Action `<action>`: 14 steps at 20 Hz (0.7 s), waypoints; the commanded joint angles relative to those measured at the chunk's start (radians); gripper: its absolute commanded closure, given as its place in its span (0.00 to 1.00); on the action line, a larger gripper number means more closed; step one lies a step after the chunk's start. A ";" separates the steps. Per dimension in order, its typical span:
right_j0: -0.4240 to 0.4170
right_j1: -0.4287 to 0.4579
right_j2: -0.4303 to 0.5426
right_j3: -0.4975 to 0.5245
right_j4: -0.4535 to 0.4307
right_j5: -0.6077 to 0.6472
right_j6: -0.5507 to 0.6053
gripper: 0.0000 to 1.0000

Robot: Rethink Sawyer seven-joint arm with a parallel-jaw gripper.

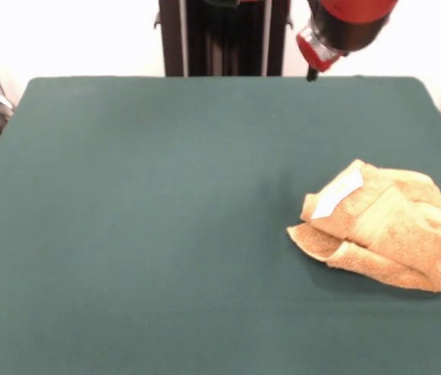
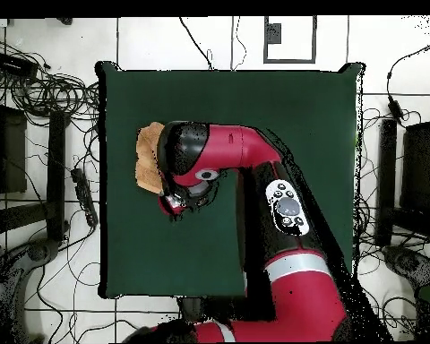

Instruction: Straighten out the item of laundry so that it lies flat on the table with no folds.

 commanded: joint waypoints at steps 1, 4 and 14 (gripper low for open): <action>0.031 0.033 0.022 0.074 0.071 -0.169 0.263 0.00; 0.044 0.068 0.028 0.036 0.076 -0.193 0.260 0.00; 0.066 0.104 0.040 -0.002 0.112 -0.266 0.247 0.00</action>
